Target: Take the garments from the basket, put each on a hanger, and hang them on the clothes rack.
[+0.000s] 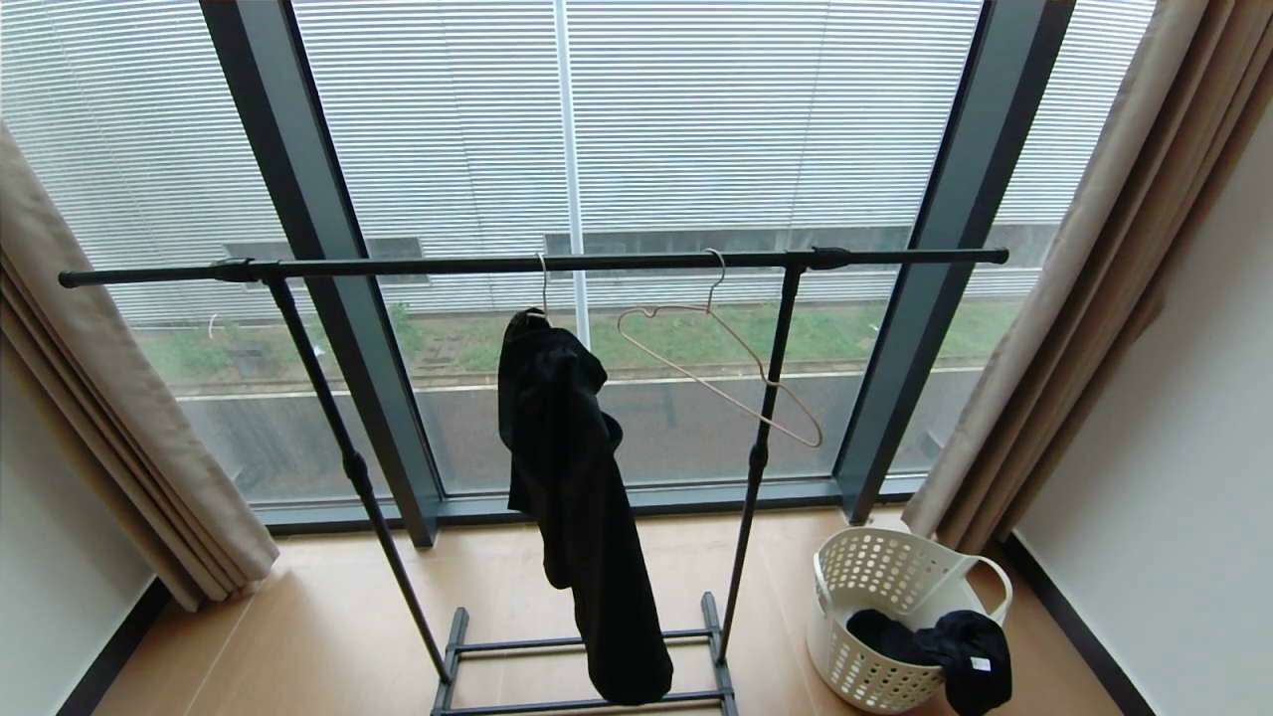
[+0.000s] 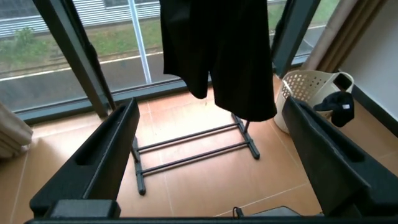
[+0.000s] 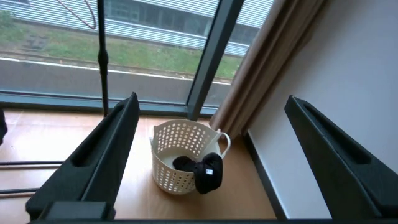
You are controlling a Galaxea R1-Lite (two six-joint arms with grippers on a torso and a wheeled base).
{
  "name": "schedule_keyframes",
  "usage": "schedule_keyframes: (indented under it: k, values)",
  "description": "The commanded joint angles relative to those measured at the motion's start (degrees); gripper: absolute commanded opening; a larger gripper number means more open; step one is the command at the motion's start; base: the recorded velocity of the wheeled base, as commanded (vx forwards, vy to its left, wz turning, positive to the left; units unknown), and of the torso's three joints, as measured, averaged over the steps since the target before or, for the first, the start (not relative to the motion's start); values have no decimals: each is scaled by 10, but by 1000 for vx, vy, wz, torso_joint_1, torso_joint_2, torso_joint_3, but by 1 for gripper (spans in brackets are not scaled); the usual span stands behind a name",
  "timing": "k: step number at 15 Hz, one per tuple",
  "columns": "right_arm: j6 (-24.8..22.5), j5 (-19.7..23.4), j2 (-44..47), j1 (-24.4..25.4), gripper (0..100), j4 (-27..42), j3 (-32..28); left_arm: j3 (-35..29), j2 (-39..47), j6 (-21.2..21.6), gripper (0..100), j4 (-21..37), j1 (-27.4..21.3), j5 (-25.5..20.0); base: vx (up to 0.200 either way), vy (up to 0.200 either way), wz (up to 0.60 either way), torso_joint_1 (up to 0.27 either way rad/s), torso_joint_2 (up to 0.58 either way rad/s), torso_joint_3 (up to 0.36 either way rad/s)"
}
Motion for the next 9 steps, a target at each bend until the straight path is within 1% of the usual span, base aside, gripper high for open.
schedule_keyframes:
  k: [1, 2, 3, 4, 5, 6, 7, 8, 9]
  values:
    - [0, 2, -8, 9, 100, -1, 1, 1, 1, 4, 100, 0, 1, 12, 0, 0, 0, 0, 0, 0]
    - [0, 2, -40, 20, 100, 0, 1, 3, 1, 40, 100, -1, 1, 72, 0, 0, 0, 0, 0, 0]
    - [4, 0, -55, 18, 100, -1, 1, 13, 0, 45, 100, -15, 1, 115, 0, 0, 0, 0, 0, 0]
    - [14, -6, -55, 18, 100, -4, 1, 21, -10, 30, 100, -39, -5, 136, 0, 0, 0, 0, 0, 0]
    - [27, -20, -55, 17, 100, -10, 1, 22, -30, 6, 100, -42, -14, 128, 0, 0, 0, 0, 0, 0]
    - [46, -27, -55, 17, 100, -9, 1, 25, -32, 4, 100, -42, -21, 108, 0, 0, 0, 0, 0, 0]
    - [53, -26, -55, 18, 100, -8, 1, 32, -32, 13, 100, -47, -21, 80, 0, 0, 0, 0, 0, 0]
    - [54, -24, -55, 18, 100, -7, 1, 47, -33, 11, 100, -71, -20, 57, 0, 0, 0, 0, 0, 0]
    - [55, -23, -55, 18, 100, -9, 1, 60, -35, 9, 100, -99, -19, 56, 0, 0, 0, 0, 0, 0]
